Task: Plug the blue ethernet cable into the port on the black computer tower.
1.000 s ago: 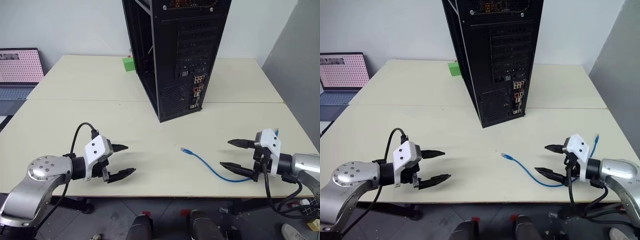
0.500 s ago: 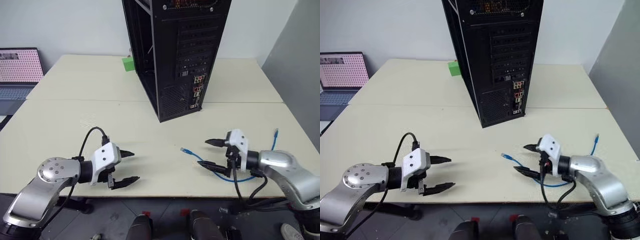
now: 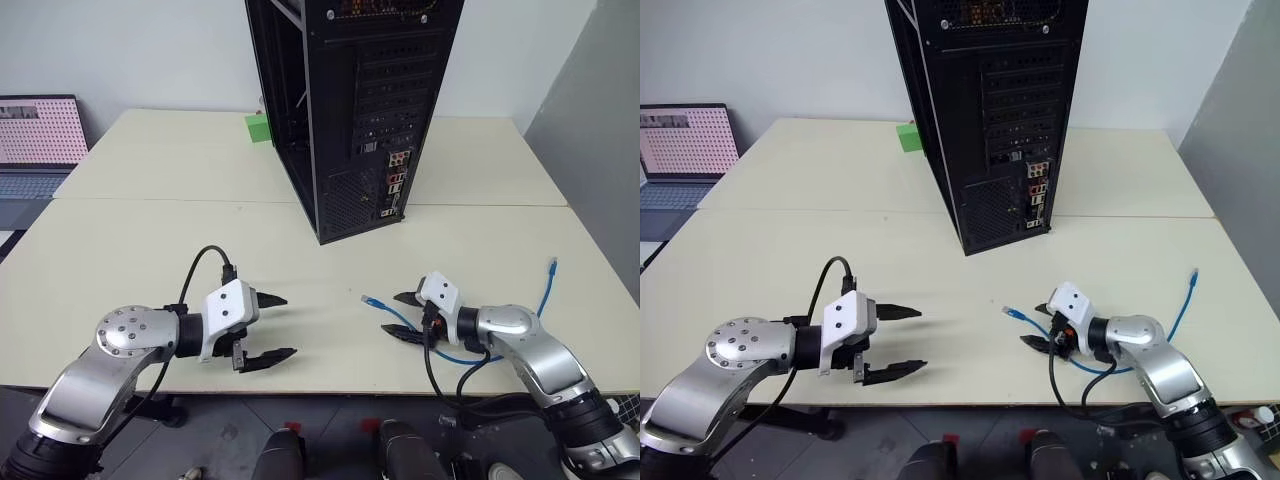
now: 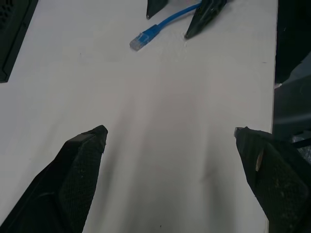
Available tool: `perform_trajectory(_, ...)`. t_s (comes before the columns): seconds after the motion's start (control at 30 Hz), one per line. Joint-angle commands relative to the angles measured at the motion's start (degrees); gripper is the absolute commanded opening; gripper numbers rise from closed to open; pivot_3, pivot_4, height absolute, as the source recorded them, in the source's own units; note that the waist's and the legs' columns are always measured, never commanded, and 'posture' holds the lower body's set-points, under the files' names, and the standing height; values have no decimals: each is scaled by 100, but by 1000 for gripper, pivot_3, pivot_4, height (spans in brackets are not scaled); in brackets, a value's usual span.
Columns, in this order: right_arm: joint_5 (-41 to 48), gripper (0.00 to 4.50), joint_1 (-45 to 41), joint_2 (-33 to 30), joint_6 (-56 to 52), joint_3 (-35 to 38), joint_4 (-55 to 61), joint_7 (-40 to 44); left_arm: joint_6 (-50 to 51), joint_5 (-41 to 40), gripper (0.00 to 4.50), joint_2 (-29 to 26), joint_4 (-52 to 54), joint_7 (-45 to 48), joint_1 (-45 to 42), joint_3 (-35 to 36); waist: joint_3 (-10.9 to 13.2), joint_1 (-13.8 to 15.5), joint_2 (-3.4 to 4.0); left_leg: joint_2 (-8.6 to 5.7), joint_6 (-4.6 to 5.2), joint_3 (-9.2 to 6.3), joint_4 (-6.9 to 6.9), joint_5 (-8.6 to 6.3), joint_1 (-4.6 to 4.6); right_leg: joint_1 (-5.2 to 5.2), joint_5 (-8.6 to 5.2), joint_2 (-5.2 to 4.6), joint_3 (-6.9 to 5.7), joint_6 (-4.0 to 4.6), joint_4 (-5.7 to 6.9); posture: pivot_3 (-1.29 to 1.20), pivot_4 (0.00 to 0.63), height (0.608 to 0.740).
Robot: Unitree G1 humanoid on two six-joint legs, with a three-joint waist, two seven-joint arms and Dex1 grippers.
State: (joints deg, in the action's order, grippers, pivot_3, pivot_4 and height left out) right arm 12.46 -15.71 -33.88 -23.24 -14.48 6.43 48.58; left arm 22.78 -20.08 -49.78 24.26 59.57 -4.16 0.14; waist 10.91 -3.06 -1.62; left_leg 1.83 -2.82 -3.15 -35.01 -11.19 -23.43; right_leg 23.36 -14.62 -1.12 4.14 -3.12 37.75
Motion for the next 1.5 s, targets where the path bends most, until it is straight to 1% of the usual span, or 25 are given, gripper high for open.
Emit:
perform_trajectory(0.03,-60,2545,-73,-4,86,63,83,59,-88,-23,4500,89,100,-15,-148,-79,0,-1,0,0,0,0,0,0,0,0,0,0,0,0,0,0,150,740)
perform_trajectory(0.13,-100,1831,-77,-17,71,58,106,72,-116,-43,4500,208,36,-45,-239,-121,0,0,0,0,0,0,0,0,0,0,0,0,1,-1,0,0,150,740)
perform_trajectory(0.2,-125,1217,-91,-21,64,46,114,79,-144,-4,4500,287,-19,-63,-293,-176,0,0,0,0,0,0,0,0,0,0,0,1,0,-1,1,0,150,740)
perform_trajectory(0.23,-135,1059,-110,-18,60,39,110,84,-174,30,4500,319,-63,-64,-317,-213,0,1,0,0,0,0,0,0,0,0,1,1,0,-1,1,0,150,740)
perform_trajectory(0.37,-167,84,-212,-6,69,31,139,139,-269,118,4500,445,-284,-50,-472,-349,0,1,0,0,0,0,-4,0,1,0,1,2,1,-2,4,0,150,740)
perform_trajectory(0.57,-41,38,-440,10,-68,-5,680,388,-457,408,4500,794,-842,-139,-959,-685,0,8,0,-2,0,-1,-5,0,0,-2,4,3,1,-8,5,0,150,740)
perform_trajectory(0.63,-25,38,-507,7,-151,-46,834,470,-478,417,4500,893,-953,-89,-1082,-782,0,8,0,-2,0,-3,-6,0,0,-2,17,3,0,-29,7,0,150,740)
perform_trajectory(0.73,-1,38,-621,25,-298,-114,1017,557,-587,480,4500,1007,-1171,10,-1273,-942,0,12,0,-2,0,-5,-6,0,0,-2,19,4,-1,-34,6,0,150,740)
perform_trajectory(1.07,-83,38,-871,69,-358,-325,1094,665,-769,515,4500,1279,-1636,295,-1700,-1158,0,14,0,-2,0,-6,-7,0,0,-2,20,4,-1,-35,8,0,150,740)
perform_trajectory(1.17,-85,0,-901,78,-355,-342,1096,678,-822,531,3987,1332,-1707,337,-1749,-1178,0,13,0,-2,0,-7,-6,0,0,-2,20,4,-2,-35,9,0,150,740)
perform_trajectory(1.27,-82,0,-932,86,-355,-376,1116,696,-836,508,3299,1394,-1759,383,-1801,-1181,0,15,0,-2,0,-7,-7,0,0,-2,20,4,-2,-35,9,0,150,740)
perform_trajectory(1.3,-83,0,-938,88,-355,-386,1122,700,-840,505,3165,1402,-1765,405,-1804,-1180,0,14,0,-2,0,-7,-7,0,0,-2,20,4,-2,-35,10,0,150,740)
perform_trajectory(1.5,-86,0,-965,83,-349,-438,1153,709,-832,513,1802,1424,-1739,466,-1794,-1214,0,12,0,-2,0,-7,-7,0,0,-2,20,4,-2,-35,10,0,150,740)
